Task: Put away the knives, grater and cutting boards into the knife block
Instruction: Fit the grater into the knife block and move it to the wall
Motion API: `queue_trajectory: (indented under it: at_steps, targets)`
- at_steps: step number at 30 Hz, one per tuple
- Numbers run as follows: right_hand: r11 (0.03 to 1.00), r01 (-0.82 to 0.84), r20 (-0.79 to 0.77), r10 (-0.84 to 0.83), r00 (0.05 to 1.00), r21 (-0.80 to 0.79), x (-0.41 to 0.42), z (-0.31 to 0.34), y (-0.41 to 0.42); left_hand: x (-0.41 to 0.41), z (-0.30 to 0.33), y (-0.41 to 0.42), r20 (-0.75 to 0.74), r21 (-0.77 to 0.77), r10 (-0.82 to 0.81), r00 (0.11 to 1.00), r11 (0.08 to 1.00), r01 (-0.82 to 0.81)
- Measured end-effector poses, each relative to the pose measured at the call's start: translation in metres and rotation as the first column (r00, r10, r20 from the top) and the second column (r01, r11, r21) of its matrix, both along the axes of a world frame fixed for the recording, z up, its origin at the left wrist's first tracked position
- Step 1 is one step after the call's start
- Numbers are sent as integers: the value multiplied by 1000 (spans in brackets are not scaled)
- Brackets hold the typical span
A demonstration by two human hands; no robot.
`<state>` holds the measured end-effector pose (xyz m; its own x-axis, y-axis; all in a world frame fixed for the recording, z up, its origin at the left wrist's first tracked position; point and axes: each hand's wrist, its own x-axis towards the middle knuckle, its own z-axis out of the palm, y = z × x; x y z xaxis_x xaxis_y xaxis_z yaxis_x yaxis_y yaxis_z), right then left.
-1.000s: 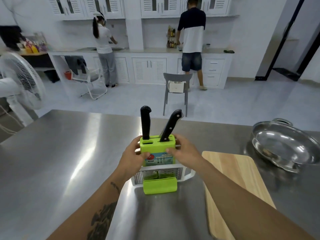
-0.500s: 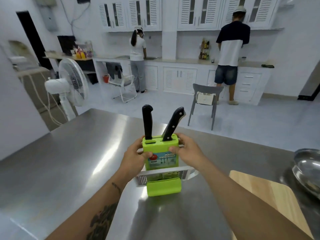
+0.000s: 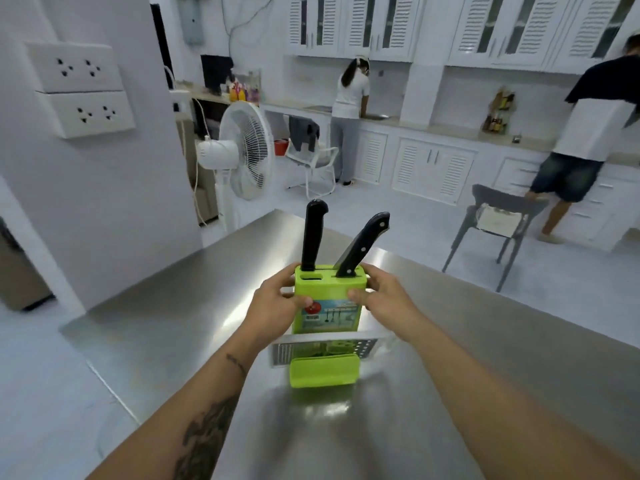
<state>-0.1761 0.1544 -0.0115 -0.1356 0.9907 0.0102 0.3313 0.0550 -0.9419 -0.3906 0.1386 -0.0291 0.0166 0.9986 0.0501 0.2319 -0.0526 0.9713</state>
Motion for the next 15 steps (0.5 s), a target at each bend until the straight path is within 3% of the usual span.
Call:
queue_trajectory:
  at_steps: [8,15]
  targets:
    - [989,-133,-24,131,991,-66,-163,1,85,-146,1,56,22,-27,174,985,984,-173]
    - [969,-215,2,217,976,-120,-258,-14,143,-227,-20,91,21,-54,370,929,928,-369]
